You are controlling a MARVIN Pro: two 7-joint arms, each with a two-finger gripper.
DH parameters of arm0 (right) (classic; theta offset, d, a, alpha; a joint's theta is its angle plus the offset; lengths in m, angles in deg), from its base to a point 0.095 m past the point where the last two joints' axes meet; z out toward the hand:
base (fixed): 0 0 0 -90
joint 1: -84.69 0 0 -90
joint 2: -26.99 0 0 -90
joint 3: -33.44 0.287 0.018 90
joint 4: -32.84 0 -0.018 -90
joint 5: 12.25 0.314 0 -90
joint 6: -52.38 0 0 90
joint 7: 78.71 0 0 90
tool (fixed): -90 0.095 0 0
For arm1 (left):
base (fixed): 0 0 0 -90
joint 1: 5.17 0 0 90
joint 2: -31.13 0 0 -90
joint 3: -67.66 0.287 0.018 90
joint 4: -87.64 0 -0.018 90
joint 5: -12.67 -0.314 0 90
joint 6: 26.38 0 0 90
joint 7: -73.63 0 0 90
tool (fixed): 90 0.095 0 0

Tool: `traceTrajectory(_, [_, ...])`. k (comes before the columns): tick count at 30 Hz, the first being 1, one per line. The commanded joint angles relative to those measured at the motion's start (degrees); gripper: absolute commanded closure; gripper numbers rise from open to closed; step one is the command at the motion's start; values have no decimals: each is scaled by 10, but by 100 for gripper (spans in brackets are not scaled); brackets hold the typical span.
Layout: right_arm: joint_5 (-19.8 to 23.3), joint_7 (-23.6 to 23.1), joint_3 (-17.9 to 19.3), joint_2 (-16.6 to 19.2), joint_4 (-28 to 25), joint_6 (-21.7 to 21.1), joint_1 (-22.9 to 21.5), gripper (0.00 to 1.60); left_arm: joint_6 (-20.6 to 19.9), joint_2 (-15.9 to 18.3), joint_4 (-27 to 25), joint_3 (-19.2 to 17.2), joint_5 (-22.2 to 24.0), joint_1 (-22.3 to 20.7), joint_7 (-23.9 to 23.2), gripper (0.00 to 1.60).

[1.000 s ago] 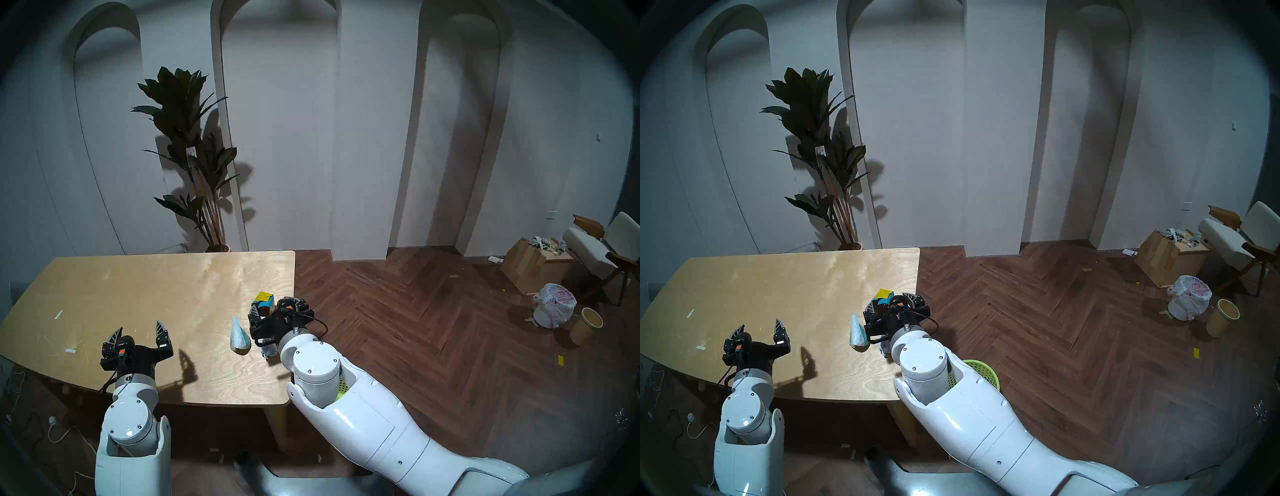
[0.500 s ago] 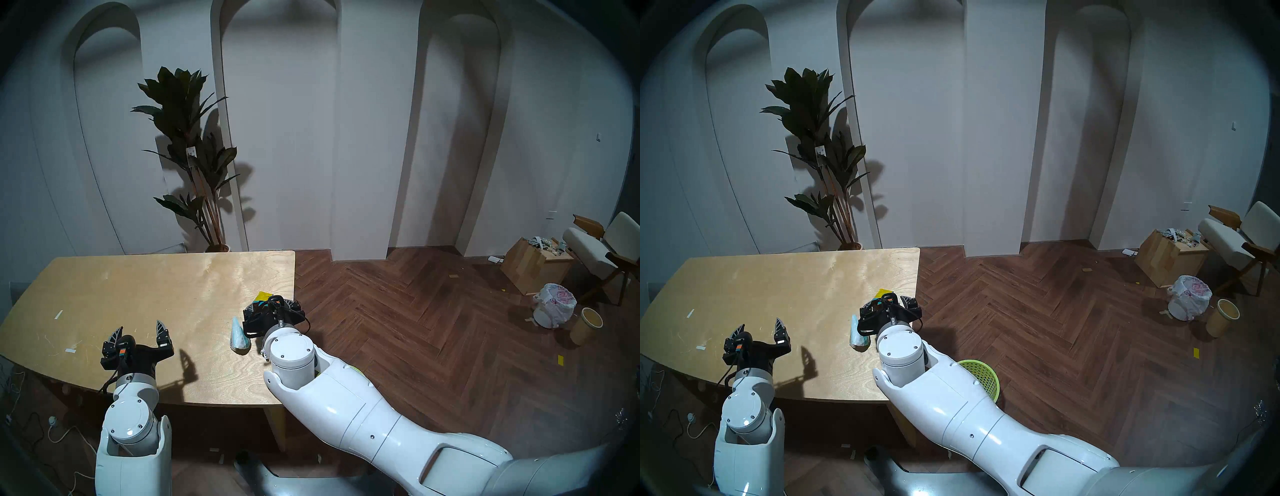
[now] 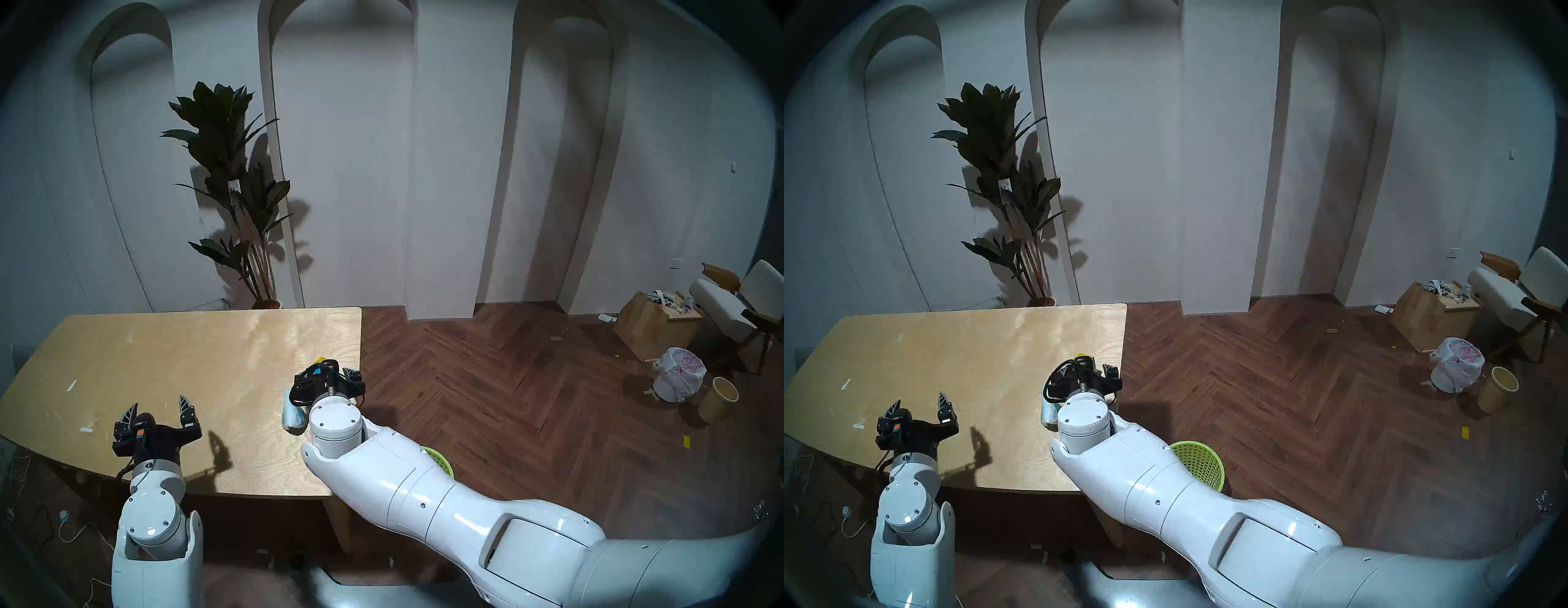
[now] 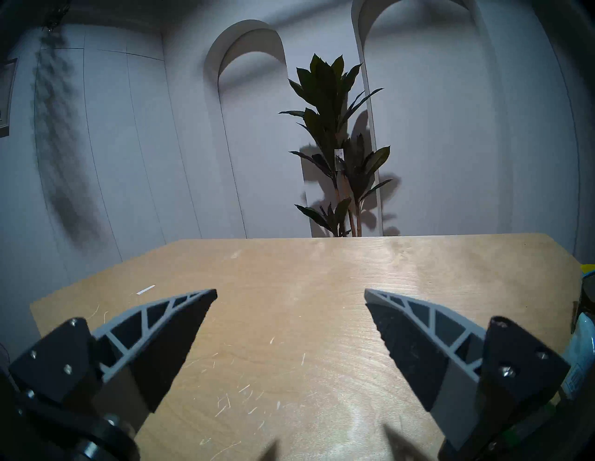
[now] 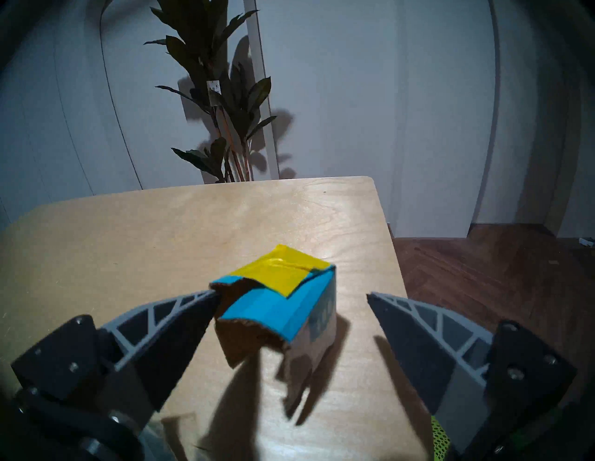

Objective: Put the trash into the trash bin on the ground

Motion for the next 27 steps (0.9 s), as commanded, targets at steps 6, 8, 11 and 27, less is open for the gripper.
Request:
traceTrajectory(6, [57, 18, -40, -62, 88, 71, -66, 23, 4, 2, -14, 0, -2, 1, -1, 0])
traceTrajectory(8, [72, 19, -47, -69, 110, 89, -73, 106, 4, 3, -14, 1, -2, 2, 0, 0])
traceTrajectory(11, [85, 21, -48, -74, 121, 118, -75, 160, 4, 3, -15, 1, -2, 2, 0, 0])
traceTrajectory(27, [64, 85, 2, 13, 11, 228, -66, 160, 4, 2, -14, 0, -2, 2, -2, 0])
